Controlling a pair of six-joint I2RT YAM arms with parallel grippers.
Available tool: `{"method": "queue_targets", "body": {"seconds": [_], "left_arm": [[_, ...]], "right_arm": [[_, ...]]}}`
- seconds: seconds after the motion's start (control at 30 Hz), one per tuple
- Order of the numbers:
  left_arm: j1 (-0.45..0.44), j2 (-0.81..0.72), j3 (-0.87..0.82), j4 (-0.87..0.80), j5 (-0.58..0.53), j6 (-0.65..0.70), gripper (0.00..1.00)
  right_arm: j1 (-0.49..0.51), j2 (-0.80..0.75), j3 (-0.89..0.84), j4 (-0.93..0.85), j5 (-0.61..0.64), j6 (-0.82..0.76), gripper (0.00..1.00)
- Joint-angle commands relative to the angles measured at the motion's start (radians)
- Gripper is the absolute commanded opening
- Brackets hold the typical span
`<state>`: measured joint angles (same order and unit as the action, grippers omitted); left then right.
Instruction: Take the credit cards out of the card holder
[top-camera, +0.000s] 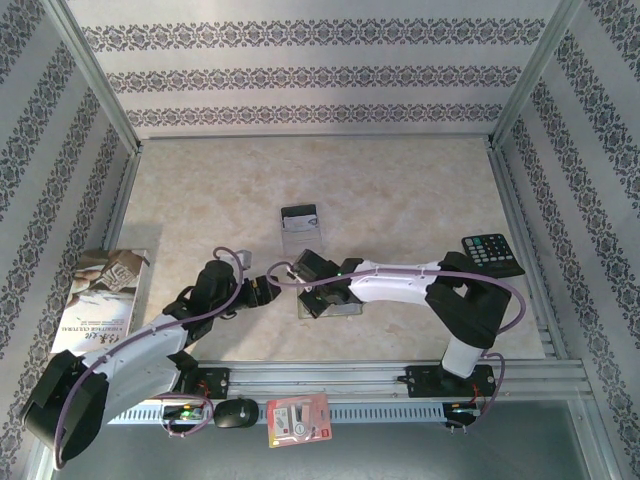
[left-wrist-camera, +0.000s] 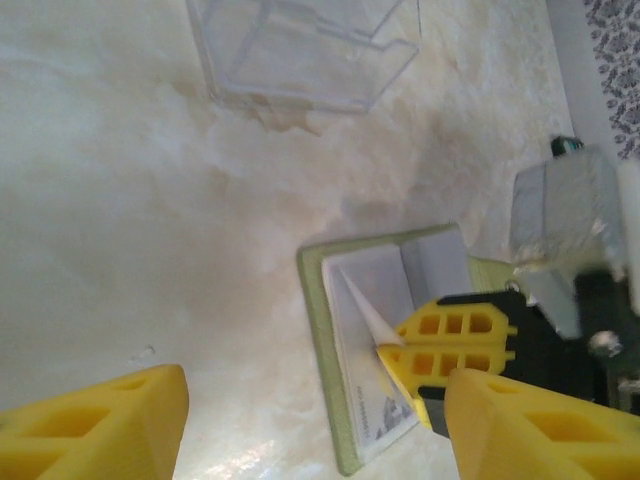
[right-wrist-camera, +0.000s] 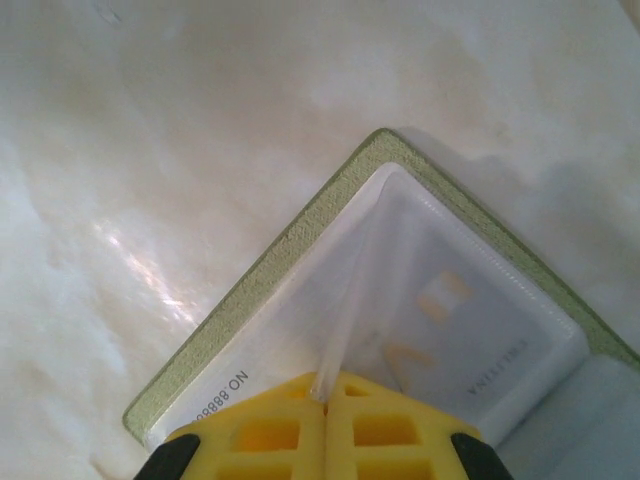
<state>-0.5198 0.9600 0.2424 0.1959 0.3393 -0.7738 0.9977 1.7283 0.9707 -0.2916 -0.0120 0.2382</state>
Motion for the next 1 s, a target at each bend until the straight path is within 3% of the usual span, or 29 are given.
{"method": "queue_targets", "body": {"seconds": [0.0,0.3,0.8,0.97], "left_arm": [[-0.05,0.04,0.02,0.064,-0.023,-0.016,0.63],[-0.158,0.192,0.055,0.126,-0.069,-0.015,0.3],[-0.218,0.311,0.093,0.177,-0.075,-0.019,0.15],[-0.221,0.228,0.106,0.07,-0.127,-0.008,0.12]], "right_arm": [[-0.012,-0.042,-0.029,0.128,-0.105,0.026,0.0],[-0.034,-0.087,-0.122,0.241,-0.136,0.101,0.0],[-0.036,-0.116,-0.174,0.302,-0.121,0.144,0.0],[-0.036,-0.121,-0.189,0.318,-0.114,0.156,0.0]]}}
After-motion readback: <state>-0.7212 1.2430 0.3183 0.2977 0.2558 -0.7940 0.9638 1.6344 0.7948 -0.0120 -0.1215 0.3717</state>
